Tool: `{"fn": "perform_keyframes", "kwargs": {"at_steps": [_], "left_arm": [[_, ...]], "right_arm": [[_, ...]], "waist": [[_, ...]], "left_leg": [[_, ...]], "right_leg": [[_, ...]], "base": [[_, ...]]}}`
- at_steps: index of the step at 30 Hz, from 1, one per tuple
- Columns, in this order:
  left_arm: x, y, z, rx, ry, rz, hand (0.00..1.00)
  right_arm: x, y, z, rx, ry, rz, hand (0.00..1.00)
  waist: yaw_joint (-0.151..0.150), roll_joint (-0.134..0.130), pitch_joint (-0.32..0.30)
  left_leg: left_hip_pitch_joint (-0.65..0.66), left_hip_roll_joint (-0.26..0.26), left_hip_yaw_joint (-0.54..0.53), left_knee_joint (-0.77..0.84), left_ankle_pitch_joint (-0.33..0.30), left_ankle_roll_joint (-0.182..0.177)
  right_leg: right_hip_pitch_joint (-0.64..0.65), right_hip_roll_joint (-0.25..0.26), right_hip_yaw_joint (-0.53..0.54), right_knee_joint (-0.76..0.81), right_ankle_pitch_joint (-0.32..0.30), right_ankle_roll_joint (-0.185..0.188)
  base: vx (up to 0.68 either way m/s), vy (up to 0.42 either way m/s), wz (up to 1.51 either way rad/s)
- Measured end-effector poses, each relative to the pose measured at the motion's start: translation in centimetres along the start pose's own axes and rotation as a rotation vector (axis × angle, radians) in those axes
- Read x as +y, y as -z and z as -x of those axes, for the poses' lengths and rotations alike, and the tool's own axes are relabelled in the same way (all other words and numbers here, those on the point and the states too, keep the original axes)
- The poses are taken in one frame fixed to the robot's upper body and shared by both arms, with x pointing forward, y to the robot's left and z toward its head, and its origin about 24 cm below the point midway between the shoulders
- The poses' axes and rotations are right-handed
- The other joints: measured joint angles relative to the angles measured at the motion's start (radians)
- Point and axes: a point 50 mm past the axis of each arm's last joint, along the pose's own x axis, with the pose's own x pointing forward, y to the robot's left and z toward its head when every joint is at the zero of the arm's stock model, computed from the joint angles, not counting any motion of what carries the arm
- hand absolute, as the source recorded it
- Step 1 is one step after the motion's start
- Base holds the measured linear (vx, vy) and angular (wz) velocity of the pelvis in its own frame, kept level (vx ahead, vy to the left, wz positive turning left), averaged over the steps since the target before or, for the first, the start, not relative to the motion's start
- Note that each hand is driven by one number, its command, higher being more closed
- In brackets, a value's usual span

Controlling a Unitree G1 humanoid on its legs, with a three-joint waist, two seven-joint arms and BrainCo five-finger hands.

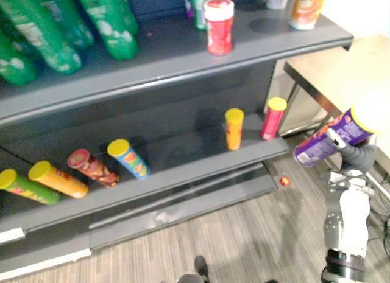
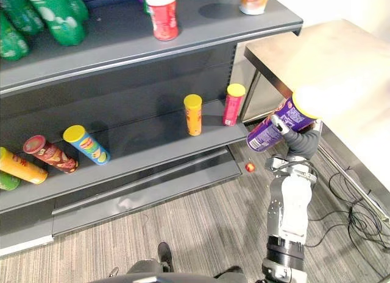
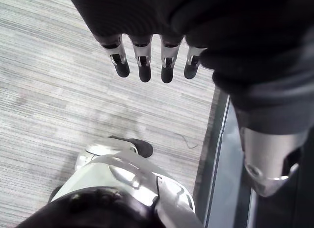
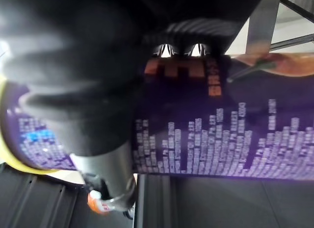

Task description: Put the gum and the chips on the shelf.

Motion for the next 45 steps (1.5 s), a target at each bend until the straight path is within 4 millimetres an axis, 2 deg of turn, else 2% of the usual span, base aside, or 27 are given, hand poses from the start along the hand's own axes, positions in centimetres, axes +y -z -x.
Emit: {"fn": "perform_keyframes", "kwargs": {"at_steps": [3, 4, 6, 9, 11, 15, 18, 20, 22, 23, 24, 26, 27, 28, 29, 30, 33, 36, 37, 38, 40, 41, 45], "left_arm": [[0.2, -0.7, -0.1, -0.022, -0.004, -0.023, 0.0], [0.6, -1.1, -0.1, -0.038, -0.014, -0.027, 0.0], [1.1, -1.5, -0.1, -0.049, -0.034, -0.032, 0.0], [1.2, -1.6, -0.1, -0.051, -0.046, -0.029, 0.0], [1.2, -1.9, -0.1, -0.065, -0.042, -0.022, 0.0], [1.1, -1.9, -0.1, -0.067, -0.032, 0.005, 0.0], [0.8, -1.7, -0.1, -0.066, -0.013, 0.012, 0.0], [0.5, -2.2, -0.1, -0.088, -0.004, 0.014, 0.0], [0.4, -2.4, -0.1, -0.101, 0.0, 0.01, 0.0], [0.3, -2.4, -0.1, -0.1, 0.005, 0.004, 0.0], [0.1, -2.4, -0.1, -0.101, 0.014, -0.012, 0.0], [-0.1, -2.8, -0.1, -0.119, 0.024, -0.036, 0.0], [-0.3, -3.2, 0.0, -0.135, 0.036, -0.075, 0.0], [-0.2, -3.8, -0.1, -0.155, 0.039, -0.103, 0.0], [-0.1, -4.0, -0.1, -0.161, 0.038, -0.108, 0.0], [-0.1, -4.4, -0.1, -0.173, 0.04, -0.114, 0.0], [0.0, -4.7, -0.2, -0.179, 0.037, -0.119, 0.0], [0.8, -4.6, -0.2, -0.173, 0.015, -0.08, 0.0], [0.9, -4.0, -0.1, -0.159, 0.009, -0.054, 0.0], [1.0, -3.5, -0.1, -0.144, 0.007, -0.043, 0.0], [0.9, -3.1, -0.1, -0.128, 0.006, -0.026, 0.0], [0.9, -3.0, -0.1, -0.127, 0.005, -0.014, 0.0], [0.2, -3.5, -0.2, -0.138, 0.02, -0.007, 0.0]], "right_arm": [[-0.6, -0.2, 0.0, -0.009, 0.04, 0.03, 1.0], [-0.8, -0.2, 0.0, -0.013, 0.05, 0.049, 1.0], [-0.7, -0.3, 0.0, -0.018, 0.055, 0.052, 1.0], [-0.7, -0.3, 0.0, -0.018, 0.053, 0.067, 1.0], [-0.7, -0.3, 0.0, -0.016, 0.051, 0.066, 1.0], [-0.4, 0.0, 0.1, -0.006, 0.048, 0.049, 1.0], [0.9, 0.2, -0.1, 0.0, -0.007, 0.029, 1.0], [2.2, 0.2, -0.4, -0.005, -0.048, 0.007, 1.0], [3.4, 0.5, -0.4, 0.009, -0.106, -0.005, 1.0], [3.5, 0.5, -0.4, 0.01, -0.111, -0.006, 1.0], [3.5, 0.5, -0.4, 0.009, -0.113, -0.004, 1.0], [3.1, 0.5, -0.4, 0.006, -0.103, 0.009, 1.0], [2.8, 0.5, -0.4, 0.008, -0.097, 0.017, 1.0], [2.6, 0.5, -0.3, 0.011, -0.094, 0.019, 1.0], [2.6, 0.5, -0.3, 0.01, -0.093, 0.019, 1.0], [2.2, 0.2, -0.1, 0.0, -0.082, 0.024, 1.0], [1.5, -0.6, 0.3, -0.029, -0.063, 0.037, 1.0], [1.6, -1.3, 1.0, -0.058, -0.073, 0.024, 1.0], [1.9, -1.4, 1.1, -0.069, -0.098, 0.017, 1.0], [2.4, -1.5, 1.3, -0.079, -0.129, 0.011, 1.0], [2.3, -1.7, 1.9, -0.086, -0.141, 0.013, 1.0], [1.8, -1.7, 2.4, -0.079, -0.133, 0.024, 1.0], [1.3, -1.9, 3.1, -0.093, -0.124, 0.002, 1.0]], "waist": [[-0.001, -0.03, 0.023], [0.002, -0.045, 0.034], [0.009, -0.06, 0.041], [0.016, -0.061, 0.045], [0.026, -0.058, 0.047], [0.027, -0.058, 0.047], [0.033, -0.063, 0.05], [0.036, -0.074, 0.063], [0.055, -0.085, 0.077], [0.061, -0.082, 0.078], [0.059, -0.066, 0.082], [0.05, -0.05, 0.087], [0.051, -0.038, 0.095], [0.036, -0.036, 0.097], [0.026, -0.037, 0.096], [0.018, -0.04, 0.098], [0.004, -0.056, 0.094], [0.006, -0.085, 0.094], [0.013, -0.076, 0.09], [0.017, -0.066, 0.088], [0.003, -0.065, 0.087], [-0.003, -0.069, 0.083], [-0.031, -0.068, 0.08]], "left_leg": [[-0.003, -0.032, -0.01, -0.003, -0.006, 0.008], [-0.005, -0.038, -0.011, -0.006, -0.007, 0.01], [-0.017, -0.043, -0.012, -0.013, -0.009, 0.014], [-0.017, -0.047, -0.009, -0.027, 0.005, 0.01], [-0.014, -0.044, -0.012, -0.043, 0.027, 0.021], [-0.013, -0.037, -0.03, -0.061, 0.05, 0.024], [-0.013, -0.033, -0.031, -0.06, 0.05, 0.022], [-0.02, -0.032, -0.033, -0.034, 0.035, 0.022], [-0.02, -0.027, -0.037, 0.027, -0.02, 0.021], [-0.021, -0.027, -0.039, 0.037, -0.035, 0.029], [-0.016, -0.025, -0.067, 0.055, -0.053, 0.038], [0.001, -0.026, -0.116, 0.069, -0.061, 0.049], [0.004, -0.019, -0.155, 0.076, -0.055, 0.055], [0.005, -0.021, -0.209, 0.07, -0.055, 0.071], [0.006, -0.027, -0.234, 0.068, -0.054, 0.074], [0.016, -0.05, -0.29, 0.067, -0.054, 0.075], [0.017, -0.102, -0.396, 0.076, -0.051, 0.057], [0.009, -0.141, -0.455, 0.118, -0.079, 0.03], [-0.004, -0.127, -0.453, 0.136, -0.1, 0.014], [-0.013, -0.105, -0.447, 0.145, -0.114, 0.002], [-0.02, -0.059, -0.449, 0.129, -0.114, -0.012], [-0.015, -0.034, -0.454, 0.102, -0.097, -0.039], [-0.016, -0.003, -0.474, 0.025, -0.049, -0.06]], "right_leg": [[-0.004, -0.048, 0.001, 0.043, 0.0, 0.0], [-0.009, -0.055, 0.008, 0.045, 0.0, 0.0], [-0.023, -0.057, 0.016, 0.04, 0.005, 0.007], [-0.029, -0.047, 0.024, 0.016, 0.012, 0.017], [-0.032, -0.035, 0.025, 0.012, 0.016, 0.023], [-0.028, -0.018, 0.028, 0.01, 0.017, 0.024], [-0.023, -0.014, 0.05, 0.008, 0.017, 0.024], [-0.016, -0.017, 0.052, 0.008, 0.02, 0.024], [0.006, -0.036, 0.069, 0.035, 0.029, 0.03], [0.007, -0.048, 0.075, 0.06, 0.033, 0.025], [0.003, -0.084, 0.101, 0.156, 0.057, -0.008], [-0.042, -0.11, 0.243, 0.28, 0.11, -0.094], [-0.116, -0.079, 0.457, 0.342, 0.048, -0.086], [-0.147, -0.005, 0.613, 0.327, -0.052, -0.048], [-0.157, 0.022, 0.671, 0.309, -0.076, -0.041], [-0.172, 0.073, 0.757, 0.253, -0.095, -0.035], [-0.201, 0.109, 0.869, 0.181, -0.091, -0.029], [-0.184, 0.1, 0.878, 0.054, -0.021, 0.034], [-0.166, 0.116, 0.875, 0.022, -0.028, 0.04], [-0.159, 0.141, 0.871, -0.009, -0.028, 0.037], [-0.137, 0.185, 0.837, -0.064, -0.013, 0.015], [-0.125, 0.208, 0.818, -0.091, -0.008, 0.007], [-0.118, 0.235, 0.763, -0.13, 0.003, -0.011]], "base": [[-0.05, 0.127, 0.16], [-0.07, 0.117, 0.02], [-0.06, 0.079, -0.02], [0.01, 0.023, -0.01], [0.06, -0.009, 0.02], [0.06, -0.038, 0.12], [0.05, -0.008, 0.12], [0.02, 0.0, 0.04], [0.02, 0.035, 0.04], [0.03, 0.106, 0.23], [0.04, 0.122, 0.45], [0.12, 0.146, 0.59], [0.18, 0.14, 0.82], [0.17, 0.11, 0.96], [0.11, 0.038, 1.38], [0.1, 0.014, 1.19], [0.12, -0.046, 1.45], [0.13, -0.173, 0.85], [0.1, -0.232, 0.07], [0.07, -0.218, -0.17], [0.09, -0.254, 0.07], [0.08, -0.254, 0.23], [0.04, -0.131, 0.32]]}}
